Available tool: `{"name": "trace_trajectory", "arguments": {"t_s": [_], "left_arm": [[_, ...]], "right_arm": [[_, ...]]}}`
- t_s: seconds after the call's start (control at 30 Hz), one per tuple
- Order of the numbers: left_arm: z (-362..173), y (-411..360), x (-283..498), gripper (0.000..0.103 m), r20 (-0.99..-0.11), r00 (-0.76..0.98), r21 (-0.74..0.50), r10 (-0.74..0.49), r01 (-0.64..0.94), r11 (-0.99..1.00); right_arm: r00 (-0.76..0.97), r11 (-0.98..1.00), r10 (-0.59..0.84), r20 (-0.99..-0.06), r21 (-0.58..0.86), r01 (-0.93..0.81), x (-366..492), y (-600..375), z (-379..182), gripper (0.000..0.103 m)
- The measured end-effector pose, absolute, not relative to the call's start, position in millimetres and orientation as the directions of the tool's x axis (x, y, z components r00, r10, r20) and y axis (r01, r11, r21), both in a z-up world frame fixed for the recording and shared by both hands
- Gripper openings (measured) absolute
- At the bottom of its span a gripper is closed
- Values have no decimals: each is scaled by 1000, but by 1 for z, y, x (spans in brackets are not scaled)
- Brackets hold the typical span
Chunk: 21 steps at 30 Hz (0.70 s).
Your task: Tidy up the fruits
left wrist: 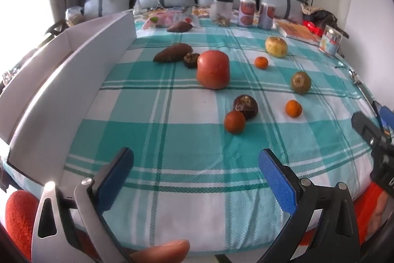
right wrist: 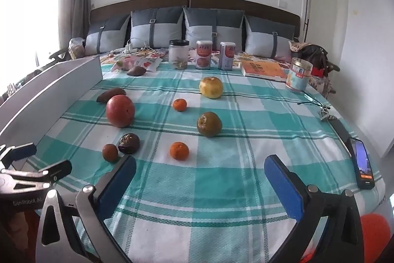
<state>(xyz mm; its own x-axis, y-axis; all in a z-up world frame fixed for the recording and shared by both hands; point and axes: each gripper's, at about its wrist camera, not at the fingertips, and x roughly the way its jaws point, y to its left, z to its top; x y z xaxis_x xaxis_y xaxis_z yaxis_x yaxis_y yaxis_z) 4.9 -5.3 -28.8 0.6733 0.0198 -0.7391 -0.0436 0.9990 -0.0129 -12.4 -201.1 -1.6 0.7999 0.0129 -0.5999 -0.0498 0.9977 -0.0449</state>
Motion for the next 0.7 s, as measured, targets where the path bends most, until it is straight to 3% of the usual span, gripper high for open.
{"name": "trace_trajectory", "arguments": {"t_s": [0.7], "left_arm": [[-45,-5,12,102,-759,650,-5,25,-44,999]], "right_arm": [[786,997,-1,-618,-60,-46,-6,-199,-18,103]]}}
